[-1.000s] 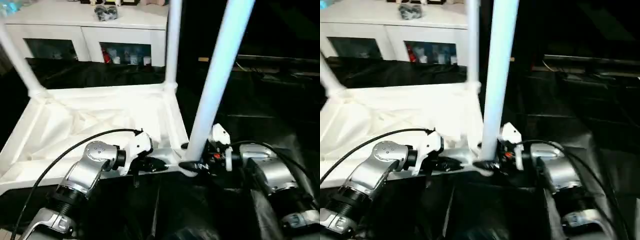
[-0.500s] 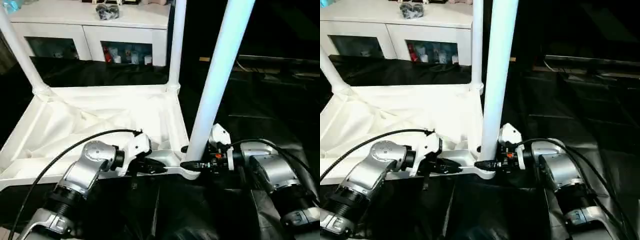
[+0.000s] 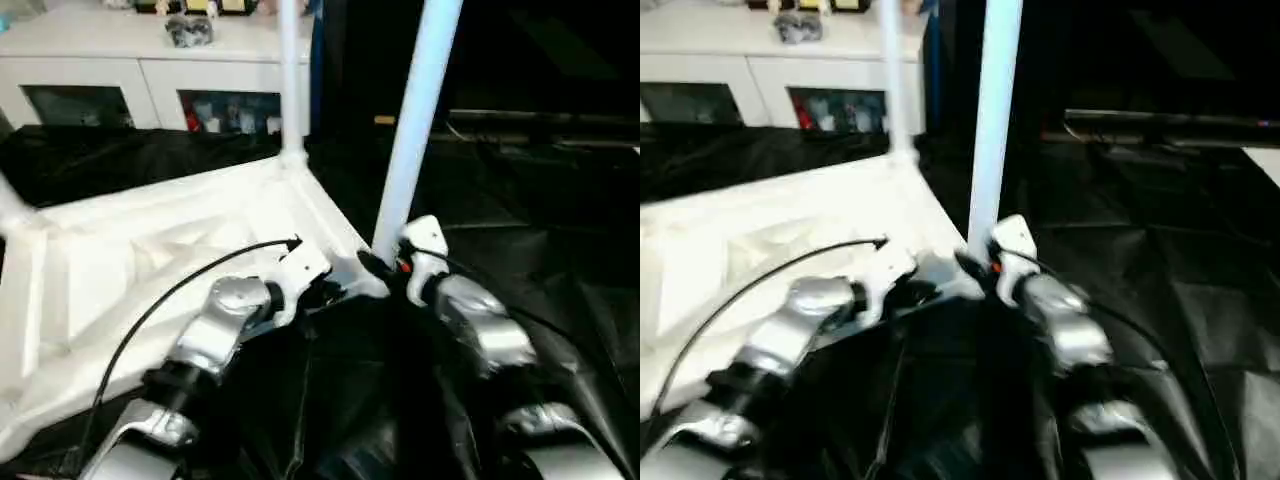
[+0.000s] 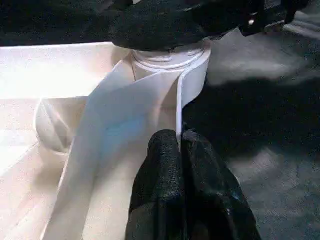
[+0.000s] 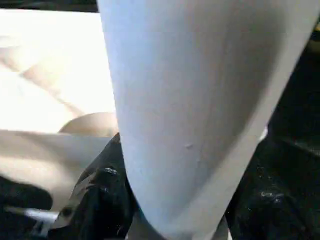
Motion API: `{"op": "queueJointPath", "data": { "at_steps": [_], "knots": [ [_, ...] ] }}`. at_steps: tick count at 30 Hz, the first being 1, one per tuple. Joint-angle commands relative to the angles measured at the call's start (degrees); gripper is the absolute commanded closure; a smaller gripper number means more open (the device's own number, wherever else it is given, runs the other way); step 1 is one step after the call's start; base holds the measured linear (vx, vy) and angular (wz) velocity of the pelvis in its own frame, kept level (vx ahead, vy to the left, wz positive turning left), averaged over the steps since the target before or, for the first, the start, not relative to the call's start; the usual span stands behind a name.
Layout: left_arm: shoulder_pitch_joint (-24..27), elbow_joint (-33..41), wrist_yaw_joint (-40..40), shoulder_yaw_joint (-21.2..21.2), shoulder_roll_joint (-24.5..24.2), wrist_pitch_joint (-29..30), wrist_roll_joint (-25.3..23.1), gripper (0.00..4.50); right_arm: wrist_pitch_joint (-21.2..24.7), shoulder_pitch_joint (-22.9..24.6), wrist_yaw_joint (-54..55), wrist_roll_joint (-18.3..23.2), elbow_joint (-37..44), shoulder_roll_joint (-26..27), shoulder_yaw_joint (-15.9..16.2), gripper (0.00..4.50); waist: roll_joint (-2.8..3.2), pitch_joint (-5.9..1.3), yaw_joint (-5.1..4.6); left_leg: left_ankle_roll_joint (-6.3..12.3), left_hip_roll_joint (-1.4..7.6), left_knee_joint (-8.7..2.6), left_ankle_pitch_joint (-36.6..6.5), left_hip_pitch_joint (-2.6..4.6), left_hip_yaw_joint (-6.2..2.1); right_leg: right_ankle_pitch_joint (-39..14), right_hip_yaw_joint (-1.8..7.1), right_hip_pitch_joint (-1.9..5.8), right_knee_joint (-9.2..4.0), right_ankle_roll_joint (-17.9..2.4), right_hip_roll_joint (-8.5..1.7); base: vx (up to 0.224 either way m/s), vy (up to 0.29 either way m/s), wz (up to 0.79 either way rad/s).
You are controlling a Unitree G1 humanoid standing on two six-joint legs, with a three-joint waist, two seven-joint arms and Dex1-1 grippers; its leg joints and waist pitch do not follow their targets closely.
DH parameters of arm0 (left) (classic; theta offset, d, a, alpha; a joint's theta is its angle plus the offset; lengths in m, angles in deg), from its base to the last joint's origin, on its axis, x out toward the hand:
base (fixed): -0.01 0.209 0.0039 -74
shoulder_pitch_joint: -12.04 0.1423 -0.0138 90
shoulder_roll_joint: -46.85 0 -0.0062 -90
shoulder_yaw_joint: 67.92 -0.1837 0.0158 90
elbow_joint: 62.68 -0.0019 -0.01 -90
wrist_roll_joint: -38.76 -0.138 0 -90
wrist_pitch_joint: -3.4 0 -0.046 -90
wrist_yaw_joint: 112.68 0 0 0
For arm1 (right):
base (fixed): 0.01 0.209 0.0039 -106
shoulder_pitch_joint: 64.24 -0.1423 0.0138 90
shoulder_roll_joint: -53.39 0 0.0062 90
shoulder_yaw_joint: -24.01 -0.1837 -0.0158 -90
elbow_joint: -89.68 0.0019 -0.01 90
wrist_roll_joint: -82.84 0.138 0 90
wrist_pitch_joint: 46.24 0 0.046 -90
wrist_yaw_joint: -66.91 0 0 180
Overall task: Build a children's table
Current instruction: Rotate leg to tighten
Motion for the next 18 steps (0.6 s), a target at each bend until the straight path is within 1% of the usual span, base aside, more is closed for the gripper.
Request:
{"op": "queueJointPath", "data": {
  "at_steps": [1, 2, 4, 6, 7, 8, 9, 10, 12, 13, 14, 15, 16, 18],
  "knots": [
    [-2.9, 0.6, 2.3, -0.6, 4.0, -2.4, 1.6, 4.5, 1.5, 0.7, -3.8, 1.1, -4.0, 6.1, 3.9, 1.97, -0.3, -2.94, 0.22, 1.36, 3.16, -4.28, -15.8, 0.41, -1.73, -22.4, 3.14, 2.19, -5.91, -8.9, -5.54, 0.0, 0.0, 0.0],
    [-2.9, 0.5, 2.2, -0.9, 3.9, -2.8, 1.3, 4.5, 1.5, 0.6, -4.3, 1.7, -4.0, 6.5, 3.5, 1.83, -0.33, -2.9, 0.2, 1.6, 3.14, -4.31, -15.6, 0.28, -1.74, -22.1, 3.13, 2.24, -5.87, -8.9, -5.48, 0.0, 0.0, 0.0],
    [-2.5, 0.8, 0.6, -1.5, 2.8, -3.8, 0.9, 4.5, 2.4, 0.7, -6.3, 3.2, -3.2, 6.8, 2.9, 1.81, -0.29, -2.99, 0.19, 2.1, 3.22, -4.35, -15.3, 0.3, -1.71, -20.8, 3.16, 2.3, -5.76, -9.1, -5.43, 0.0, 0.0, 0.0],
    [-2.1, 1.2, -0.4, -1.4, 2.1, -3.8, 1.1, 4.5, 3.1, 1.1, -8.0, 3.9, -2.2, 6.5, 3.1, 1.74, -0.2, -3.02, 0.19, 2.29, 3.33, -4.39, -14.7, 0.23, -1.69, -18.9, 3.13, 2.34, -5.52, -9.8, -5.38, 0.0, 0.0, 0.0],
    [-1.9, 1.4, -1.1, -1.5, 1.6, -3.8, 1.2, 4.5, 2.8, 1.4, -8.7, 3.3, -1.8, 5.9, 3.8, 1.62, -0.22, -3.0, 0.19, 2.29, 3.32, -4.39, -14.7, 0.22, -1.67, -18.9, 3.12, 2.32, -5.51, -9.9, -5.39, 0.0, 0.0, 0.0],
    [-1.3, 2.1, -3.2, -1.5, 0.4, -4.1, 1.8, 4.5, 1.6, 2.1, -10.7, 1.8, -1.3, 4.3, 5.6, 1.48, -0.23, -3.02, 0.15, 2.28, 3.31, -4.39, -14.5, 0.13, -1.67, -18.7, 3.13, 2.41, -5.44, -10.0, -5.43, 0.0, 0.0, 0.0],
    [-1.3, 2.1, -3.2, -1.5, 0.4, -4.1, 1.8, 4.5, 1.6, 2.1, -10.7, 1.8, -1.3, 4.3, 5.6, 1.4, -0.23, -3.06, 0.29, 2.33, 3.3, -4.35, -14.6, 0.17, -1.67, -18.7, 3.09, 2.43, -5.45, -10.0, -5.47, 0.0, 0.0, 0.0],
    [-0.7, 2.9, -5.4, -1.4, -0.7, -4.4, 2.5, 4.5, 0.3, 2.5, -12.6, 1.0, -1.1, 2.7, 6.3, 1.35, -0.17, -3.03, 0.27, 2.45, 3.3, -4.35, -14.2, 0.09, -1.65, -18.5, 3.12, 2.47, -5.4, -10.2, -5.52, 0.0, 0.0, 0.0],
    [-0.1, 3.8, -8.4, -1.2, -2.2, -5.0, 3.6, 4.5, -0.7, 3.1, -17.8, 1.4, -0.2, 0.6, 6.6, 1.35, -0.22, -3.07, 0.3, 2.9, 3.36, -4.3, -14.2, 0.01, -1.65, -18.4, 3.12, 2.58, -5.39, -10.2, -5.55, 0.0, 0.0, 0.0],
    [0.0, 4.0, -8.9, -1.1, -2.4, -5.1, 3.8, 4.5, -0.8, 3.2, -18.7, 1.6, 0.1, 0.3, 6.7, 1.35, -0.2, -3.07, 0.3, 3.0, 3.41, -4.29, -14.0, 0.04, -1.61, -18.1, 3.16, 2.53, -5.37, -10.3, -5.56, 0.0, 0.0, 0.0],
    [0.6, 5.0, -11.7, -1.4, -3.7, -5.6, 4.5, 4.5, -0.9, 3.9, -22.6, 2.8, 1.6, -1.2, 6.9, 1.35, -0.15, -3.1, 0.32, 3.21, 3.39, -4.23, -13.6, 0.1, -1.53, -17.4, 3.21, 2.51, -5.35, -10.6, -5.48, 0.0, 0.0, 0.0],
    [0.8, 5.3, -12.7, -1.5, -4.3, -6.0, 4.6, 4.5, -0.8, 4.1, -24.3, 3.2, 2.3, -2.0, 7.1, 1.35, -0.11, -3.13, 0.56, 3.57, 3.53, -4.21, -13.2, 0.19, -1.56, -16.4, 3.24, 2.57, -5.24, -11.0, -5.56, 0.0, 0.0, 0.0],
    [0.9, 5.4, -13.2, -1.6, -4.7, -6.3, 4.6, 4.5, -0.7, 4.3, -25.2, 3.5, 2.7, -2.4, 7.2, 1.35, -0.02, -3.15, 0.59, 3.66, 3.65, -4.26, -12.8, 0.25, -1.5, -14.9, 3.23, 2.42, -5.01, -11.5, -5.33, 0.0, 0.0, 0.0],
    [1.2, 5.6, -14.6, -1.4, -5.5, -6.9, 5.0, 4.5, -0.7, 4.9, -28.4, 4.2, 4.0, -3.9, 7.7, 1.35, 0.03, -3.21, 0.61, 3.85, 3.65, -4.24, -12.4, 0.15, -1.49, -13.0, 3.11, 2.61, -4.8, -12.3, -5.25, 0.0, 0.0, 0.0]
  ]
}}
